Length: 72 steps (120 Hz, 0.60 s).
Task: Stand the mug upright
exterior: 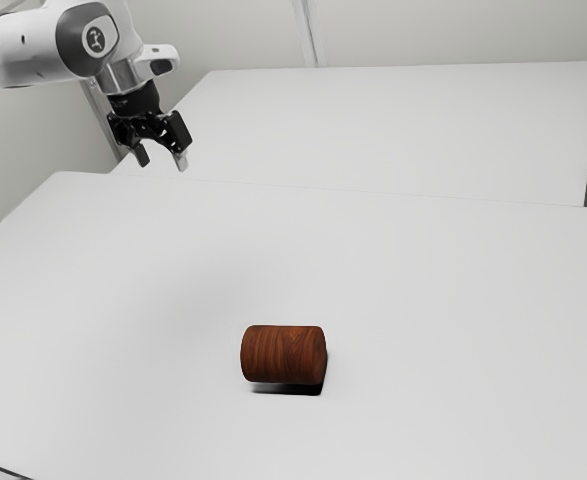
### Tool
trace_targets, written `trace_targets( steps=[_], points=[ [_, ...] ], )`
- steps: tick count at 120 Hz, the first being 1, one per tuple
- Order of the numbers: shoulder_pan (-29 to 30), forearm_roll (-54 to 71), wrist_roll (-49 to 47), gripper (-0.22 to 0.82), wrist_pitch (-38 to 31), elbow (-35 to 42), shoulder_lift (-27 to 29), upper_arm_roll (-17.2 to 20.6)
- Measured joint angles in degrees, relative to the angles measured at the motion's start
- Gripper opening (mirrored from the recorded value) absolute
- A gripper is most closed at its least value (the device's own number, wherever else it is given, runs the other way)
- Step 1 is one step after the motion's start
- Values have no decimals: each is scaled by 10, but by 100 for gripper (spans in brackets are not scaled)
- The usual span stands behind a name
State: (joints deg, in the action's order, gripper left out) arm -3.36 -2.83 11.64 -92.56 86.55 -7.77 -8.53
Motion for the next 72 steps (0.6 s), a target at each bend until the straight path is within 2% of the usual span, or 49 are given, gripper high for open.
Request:
trace_targets(
  steps=[41, 49, 72],
  points=[
    [-1, -7, -2, 60, 3, 12, 10, 1],
    [-5, -18, -3, 60, 3, 41, 28, 3],
    [-4, -116, -1, 60, 6, 187, 110, 0]
  ],
)
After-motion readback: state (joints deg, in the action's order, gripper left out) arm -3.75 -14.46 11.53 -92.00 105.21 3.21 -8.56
